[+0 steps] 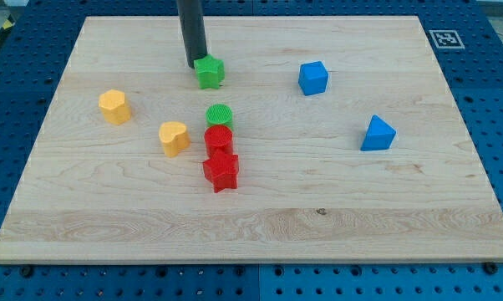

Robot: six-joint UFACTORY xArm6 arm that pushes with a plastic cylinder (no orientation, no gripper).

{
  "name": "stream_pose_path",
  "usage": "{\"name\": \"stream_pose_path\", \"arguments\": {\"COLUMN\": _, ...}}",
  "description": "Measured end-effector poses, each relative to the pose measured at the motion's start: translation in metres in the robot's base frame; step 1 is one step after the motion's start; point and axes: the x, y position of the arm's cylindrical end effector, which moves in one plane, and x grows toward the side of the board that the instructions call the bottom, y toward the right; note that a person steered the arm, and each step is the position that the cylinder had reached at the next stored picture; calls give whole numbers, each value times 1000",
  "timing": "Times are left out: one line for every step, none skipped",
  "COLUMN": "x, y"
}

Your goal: Slide green star to the top of green circle

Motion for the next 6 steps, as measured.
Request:
{"name": "stream_pose_path", "arguments": {"x": 11, "y": 12}}
{"name": "stream_pose_path", "arguments": {"x": 14, "y": 26}}
{"name": "stream_pose_path", "arguments": {"x": 25, "y": 27}}
{"name": "stream_pose_path", "arguments": {"x": 31, "y": 27}}
{"name": "stream_pose_path", "arguments": {"x": 35, "y": 27}}
{"name": "stream_pose_path", "arguments": {"x": 23, "y": 39}}
